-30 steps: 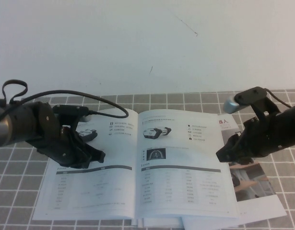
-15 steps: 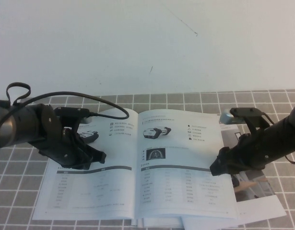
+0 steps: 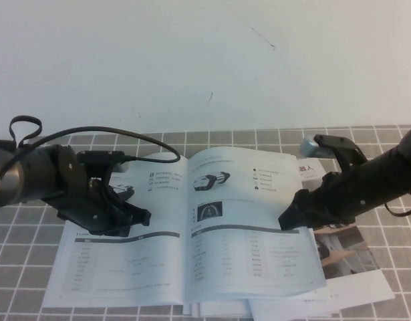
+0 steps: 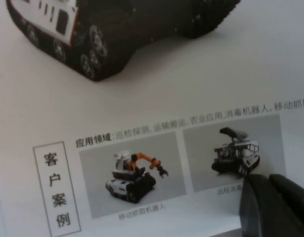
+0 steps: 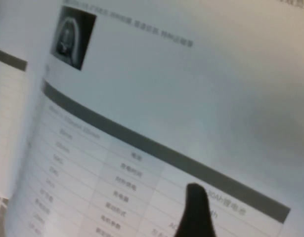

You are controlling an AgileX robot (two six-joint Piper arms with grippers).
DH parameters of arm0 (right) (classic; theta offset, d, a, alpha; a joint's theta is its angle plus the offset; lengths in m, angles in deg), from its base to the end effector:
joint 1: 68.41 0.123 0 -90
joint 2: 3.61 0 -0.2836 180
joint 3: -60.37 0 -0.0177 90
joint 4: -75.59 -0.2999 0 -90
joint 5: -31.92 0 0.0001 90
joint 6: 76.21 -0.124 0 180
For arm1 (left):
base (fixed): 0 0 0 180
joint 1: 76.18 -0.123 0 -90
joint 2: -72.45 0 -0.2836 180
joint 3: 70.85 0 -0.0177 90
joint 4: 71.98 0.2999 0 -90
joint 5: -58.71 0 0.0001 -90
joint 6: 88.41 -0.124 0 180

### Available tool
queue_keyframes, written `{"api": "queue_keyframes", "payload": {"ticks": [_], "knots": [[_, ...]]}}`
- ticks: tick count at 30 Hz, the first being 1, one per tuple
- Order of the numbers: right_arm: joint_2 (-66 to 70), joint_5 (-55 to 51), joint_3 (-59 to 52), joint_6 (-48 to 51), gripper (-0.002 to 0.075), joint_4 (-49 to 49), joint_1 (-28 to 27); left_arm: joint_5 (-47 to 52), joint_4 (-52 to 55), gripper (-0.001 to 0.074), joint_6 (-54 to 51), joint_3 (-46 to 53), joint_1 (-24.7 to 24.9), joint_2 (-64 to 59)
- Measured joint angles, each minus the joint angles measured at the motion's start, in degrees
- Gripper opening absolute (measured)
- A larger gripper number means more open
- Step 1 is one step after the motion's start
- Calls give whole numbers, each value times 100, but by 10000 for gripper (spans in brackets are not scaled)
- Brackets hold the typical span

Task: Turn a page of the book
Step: Open the closed book

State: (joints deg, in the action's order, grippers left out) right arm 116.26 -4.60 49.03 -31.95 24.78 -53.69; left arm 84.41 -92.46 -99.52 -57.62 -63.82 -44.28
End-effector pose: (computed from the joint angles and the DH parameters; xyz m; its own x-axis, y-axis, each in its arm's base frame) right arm 0.3943 0.1628 0.0839 -0.8878 -0.2280 -0.3998 -0.3998 0.8123 0.4246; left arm 0.4082 -0.1087 0.0868 -0.9081 0.0671 -0.4133 0.1590 0.9684 -0.1921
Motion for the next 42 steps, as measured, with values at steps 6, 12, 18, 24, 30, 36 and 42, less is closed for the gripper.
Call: {"api": "queue_keyframes", "payload": {"ticks": [6,12,18,24,30,36,42], "knots": [[0,-256,272,0,498,-48,17,23,-69,-3,0,1,0,0],[13,-245,272,-101,465,-57,46,45,-204,-3,0,1,0,-10],[26,-82,272,-463,461,268,46,45,-216,-3,0,1,0,-8],[51,98,272,-738,461,386,46,45,-240,-3,0,1,0,-8],[350,8,300,-762,461,352,46,45,-292,-3,0,1,0,-8],[432,-136,334,-422,461,-162,-1,45,-344,-3,0,1,0,-21],[511,-424,334,507,461,-1161,-1,45,-450,-3,0,1,0,-24]]}}
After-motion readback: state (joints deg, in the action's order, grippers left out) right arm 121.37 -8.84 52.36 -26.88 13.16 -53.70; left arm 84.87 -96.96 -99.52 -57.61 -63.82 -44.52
